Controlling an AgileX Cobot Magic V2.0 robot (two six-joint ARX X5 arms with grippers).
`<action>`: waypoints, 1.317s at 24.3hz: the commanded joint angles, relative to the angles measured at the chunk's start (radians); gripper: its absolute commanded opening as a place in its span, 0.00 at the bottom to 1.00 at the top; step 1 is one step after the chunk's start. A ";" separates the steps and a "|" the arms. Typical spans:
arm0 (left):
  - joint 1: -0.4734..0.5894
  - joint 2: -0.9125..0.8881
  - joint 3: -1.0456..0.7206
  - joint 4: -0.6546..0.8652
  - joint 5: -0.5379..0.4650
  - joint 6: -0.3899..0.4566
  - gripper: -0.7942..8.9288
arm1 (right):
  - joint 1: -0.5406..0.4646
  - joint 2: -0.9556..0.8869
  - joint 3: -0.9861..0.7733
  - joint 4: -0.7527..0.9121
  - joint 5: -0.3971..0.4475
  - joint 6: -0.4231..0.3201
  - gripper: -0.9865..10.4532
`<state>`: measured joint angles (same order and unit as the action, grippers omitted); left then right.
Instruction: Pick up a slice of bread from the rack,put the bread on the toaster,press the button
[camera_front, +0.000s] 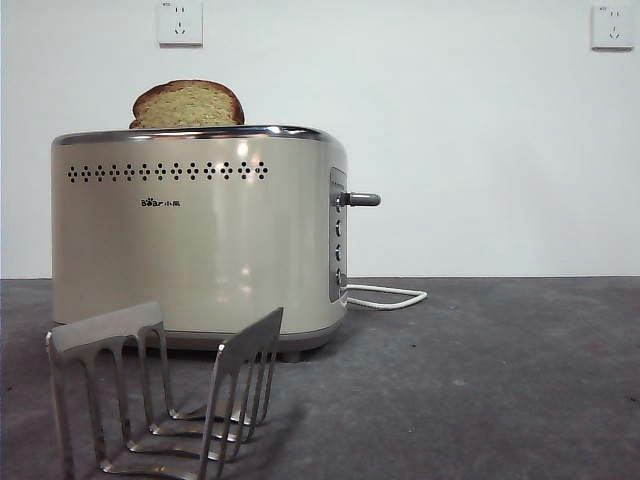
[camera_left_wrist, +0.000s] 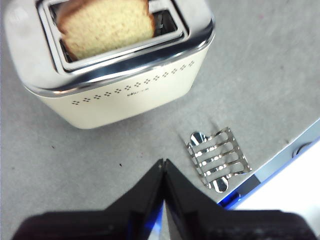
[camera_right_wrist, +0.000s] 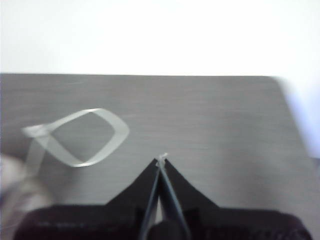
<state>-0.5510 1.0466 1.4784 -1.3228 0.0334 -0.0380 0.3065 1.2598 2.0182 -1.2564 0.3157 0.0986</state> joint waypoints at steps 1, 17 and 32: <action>-0.002 0.040 -0.005 0.003 0.000 -0.006 0.08 | 0.000 0.005 0.073 -0.074 0.166 -0.014 0.09; 0.407 -0.349 -0.742 0.973 0.131 0.246 0.08 | 0.000 0.114 0.113 -0.121 0.261 -0.014 0.09; 0.544 -0.916 -1.445 1.260 0.119 0.122 0.08 | 0.000 0.252 0.113 -0.121 0.261 -0.014 0.09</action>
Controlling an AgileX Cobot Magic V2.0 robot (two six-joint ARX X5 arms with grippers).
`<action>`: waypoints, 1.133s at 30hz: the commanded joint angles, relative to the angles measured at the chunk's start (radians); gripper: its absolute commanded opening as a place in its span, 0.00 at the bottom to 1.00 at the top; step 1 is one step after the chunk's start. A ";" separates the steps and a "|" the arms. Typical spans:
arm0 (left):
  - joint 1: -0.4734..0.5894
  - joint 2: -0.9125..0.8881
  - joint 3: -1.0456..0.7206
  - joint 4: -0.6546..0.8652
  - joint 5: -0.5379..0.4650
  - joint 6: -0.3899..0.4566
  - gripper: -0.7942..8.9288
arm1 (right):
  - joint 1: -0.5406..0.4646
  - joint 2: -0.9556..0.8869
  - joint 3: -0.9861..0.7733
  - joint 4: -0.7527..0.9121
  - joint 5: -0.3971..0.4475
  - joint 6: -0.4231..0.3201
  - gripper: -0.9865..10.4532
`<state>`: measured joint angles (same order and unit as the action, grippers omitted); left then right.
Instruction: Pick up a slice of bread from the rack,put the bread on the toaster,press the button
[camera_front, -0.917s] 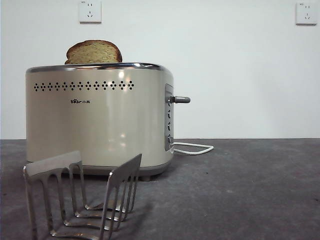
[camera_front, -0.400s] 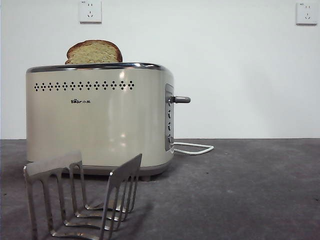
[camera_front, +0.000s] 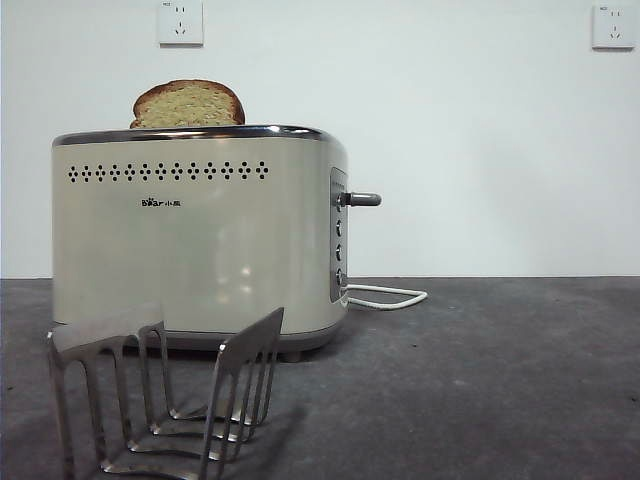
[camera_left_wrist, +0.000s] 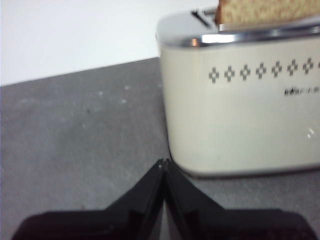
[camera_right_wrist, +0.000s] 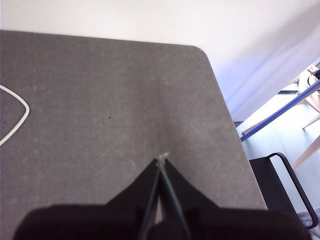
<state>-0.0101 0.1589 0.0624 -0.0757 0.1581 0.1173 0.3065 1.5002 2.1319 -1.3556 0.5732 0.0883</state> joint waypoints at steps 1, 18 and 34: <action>0.003 -0.043 -0.042 0.013 -0.013 -0.044 0.08 | 0.000 0.019 -0.001 -0.021 0.003 -0.004 0.09; 0.003 -0.155 -0.055 -0.100 -0.154 -0.084 0.08 | 0.000 0.044 -0.001 -0.022 0.003 -0.004 0.09; 0.003 -0.125 -0.055 -0.090 -0.128 -0.095 0.08 | 0.000 0.044 -0.001 -0.022 0.003 -0.004 0.09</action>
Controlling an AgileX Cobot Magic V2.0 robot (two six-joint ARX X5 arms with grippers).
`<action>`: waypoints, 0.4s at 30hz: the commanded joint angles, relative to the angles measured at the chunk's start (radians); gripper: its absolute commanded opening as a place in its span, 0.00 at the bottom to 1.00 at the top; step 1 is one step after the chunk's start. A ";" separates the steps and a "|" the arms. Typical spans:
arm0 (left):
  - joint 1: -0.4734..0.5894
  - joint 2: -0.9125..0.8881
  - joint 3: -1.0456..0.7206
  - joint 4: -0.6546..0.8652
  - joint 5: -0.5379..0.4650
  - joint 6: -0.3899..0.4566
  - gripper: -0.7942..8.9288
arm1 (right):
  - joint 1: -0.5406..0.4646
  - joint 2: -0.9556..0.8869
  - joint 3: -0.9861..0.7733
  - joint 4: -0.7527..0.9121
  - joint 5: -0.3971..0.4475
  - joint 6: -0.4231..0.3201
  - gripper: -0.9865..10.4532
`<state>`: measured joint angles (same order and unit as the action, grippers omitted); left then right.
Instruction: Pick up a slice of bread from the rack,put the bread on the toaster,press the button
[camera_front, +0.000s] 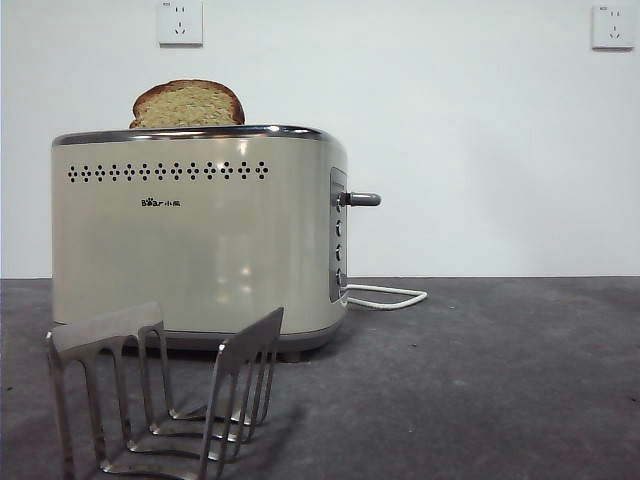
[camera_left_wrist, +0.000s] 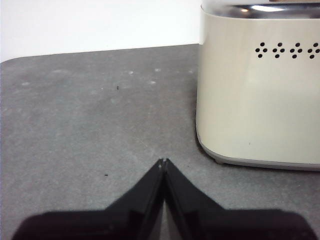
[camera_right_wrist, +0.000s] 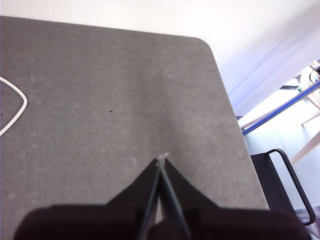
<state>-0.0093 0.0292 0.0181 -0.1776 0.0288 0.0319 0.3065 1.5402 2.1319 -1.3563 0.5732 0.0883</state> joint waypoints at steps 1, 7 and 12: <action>0.002 0.008 -0.011 0.012 0.001 -0.010 0.08 | 0.000 0.004 -0.001 -0.021 0.003 -0.004 0.09; 0.002 0.028 -0.011 0.012 0.001 -0.010 0.08 | 0.000 0.004 -0.001 -0.021 0.004 -0.004 0.09; 0.002 0.039 -0.011 0.012 0.001 -0.010 0.08 | -0.003 0.004 -0.001 -0.022 0.004 -0.004 0.09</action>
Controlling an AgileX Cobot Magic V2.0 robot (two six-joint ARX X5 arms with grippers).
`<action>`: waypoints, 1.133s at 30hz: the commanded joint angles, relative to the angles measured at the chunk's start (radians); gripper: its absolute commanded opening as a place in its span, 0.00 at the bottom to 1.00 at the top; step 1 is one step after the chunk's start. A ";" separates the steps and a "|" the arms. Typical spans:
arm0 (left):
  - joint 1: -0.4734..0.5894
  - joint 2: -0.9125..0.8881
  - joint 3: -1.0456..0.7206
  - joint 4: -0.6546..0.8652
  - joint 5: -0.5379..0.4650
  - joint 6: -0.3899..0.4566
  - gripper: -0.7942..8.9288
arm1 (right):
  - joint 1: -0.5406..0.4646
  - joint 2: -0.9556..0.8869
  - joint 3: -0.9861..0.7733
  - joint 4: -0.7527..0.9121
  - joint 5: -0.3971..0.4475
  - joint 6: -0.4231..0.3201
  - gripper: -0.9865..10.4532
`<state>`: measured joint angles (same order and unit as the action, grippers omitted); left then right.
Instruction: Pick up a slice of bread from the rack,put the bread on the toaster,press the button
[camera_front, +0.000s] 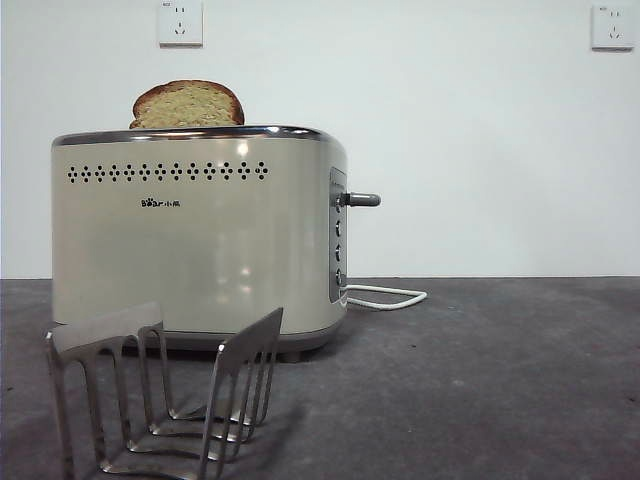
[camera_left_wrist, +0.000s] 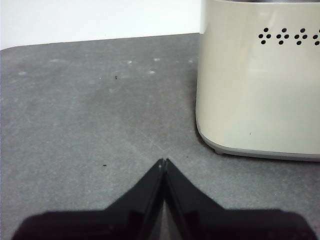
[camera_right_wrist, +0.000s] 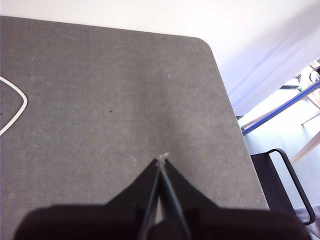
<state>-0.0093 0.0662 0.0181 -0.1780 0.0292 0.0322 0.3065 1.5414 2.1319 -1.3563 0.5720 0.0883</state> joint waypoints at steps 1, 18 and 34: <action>0.002 0.005 -0.011 0.013 0.001 -0.010 0.08 | -0.007 -0.006 -0.002 -0.022 0.008 -0.004 0.09; 0.002 0.006 -0.011 0.013 0.001 -0.010 0.08 | -0.012 -0.402 -0.520 0.566 -0.085 -0.226 0.09; 0.002 0.006 -0.011 0.012 0.001 -0.010 0.08 | -0.272 -1.152 -1.704 1.395 -0.614 -0.246 0.09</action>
<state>-0.0093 0.0719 0.0181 -0.1776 0.0292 0.0319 0.0399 0.4065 0.4740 0.0162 -0.0166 -0.1513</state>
